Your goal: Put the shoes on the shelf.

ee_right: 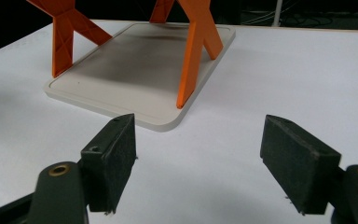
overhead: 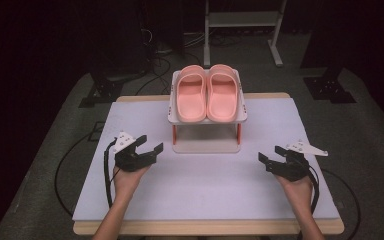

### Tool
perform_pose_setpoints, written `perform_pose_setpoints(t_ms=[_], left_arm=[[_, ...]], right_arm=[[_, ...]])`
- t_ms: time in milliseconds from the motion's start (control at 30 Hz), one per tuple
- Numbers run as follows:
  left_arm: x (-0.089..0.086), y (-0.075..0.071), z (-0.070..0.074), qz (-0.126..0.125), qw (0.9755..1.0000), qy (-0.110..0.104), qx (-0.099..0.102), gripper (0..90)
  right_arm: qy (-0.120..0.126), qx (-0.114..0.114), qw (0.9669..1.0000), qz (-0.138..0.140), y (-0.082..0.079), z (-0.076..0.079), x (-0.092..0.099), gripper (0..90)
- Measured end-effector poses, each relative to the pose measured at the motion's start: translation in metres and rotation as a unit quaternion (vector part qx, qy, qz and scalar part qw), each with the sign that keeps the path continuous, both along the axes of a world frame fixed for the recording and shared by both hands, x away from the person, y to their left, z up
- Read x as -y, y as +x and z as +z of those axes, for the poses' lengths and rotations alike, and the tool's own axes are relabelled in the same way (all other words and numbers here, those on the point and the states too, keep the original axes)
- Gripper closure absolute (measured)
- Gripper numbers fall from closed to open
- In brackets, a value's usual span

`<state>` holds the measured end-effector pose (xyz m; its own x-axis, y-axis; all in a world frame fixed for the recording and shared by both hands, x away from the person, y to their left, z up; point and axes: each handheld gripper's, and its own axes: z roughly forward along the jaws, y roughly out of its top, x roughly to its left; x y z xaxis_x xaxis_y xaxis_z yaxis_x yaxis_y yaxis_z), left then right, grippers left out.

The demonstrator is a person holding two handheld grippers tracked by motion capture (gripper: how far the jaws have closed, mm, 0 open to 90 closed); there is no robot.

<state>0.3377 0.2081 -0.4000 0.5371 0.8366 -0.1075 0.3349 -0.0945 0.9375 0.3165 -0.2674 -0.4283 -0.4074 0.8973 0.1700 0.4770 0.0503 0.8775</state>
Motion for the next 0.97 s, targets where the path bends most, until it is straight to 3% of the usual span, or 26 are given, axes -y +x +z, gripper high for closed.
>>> perform_pose_setpoints(t_ms=[700, 967], left_arm=[[-0.008, -0.018, -0.018, 0.003, 1.0000, -0.004, -0.003, 20.9], [-0.004, -0.025, -0.036, 0.002, 0.9999, -0.011, -0.010, 20.2]], right_arm=[[-0.006, -0.013, 0.9999, -0.009, -0.022, -0.020, 0.014, 26.3], [-0.011, -0.014, 0.9997, -0.014, -0.035, -0.037, 0.020, 24.6]])
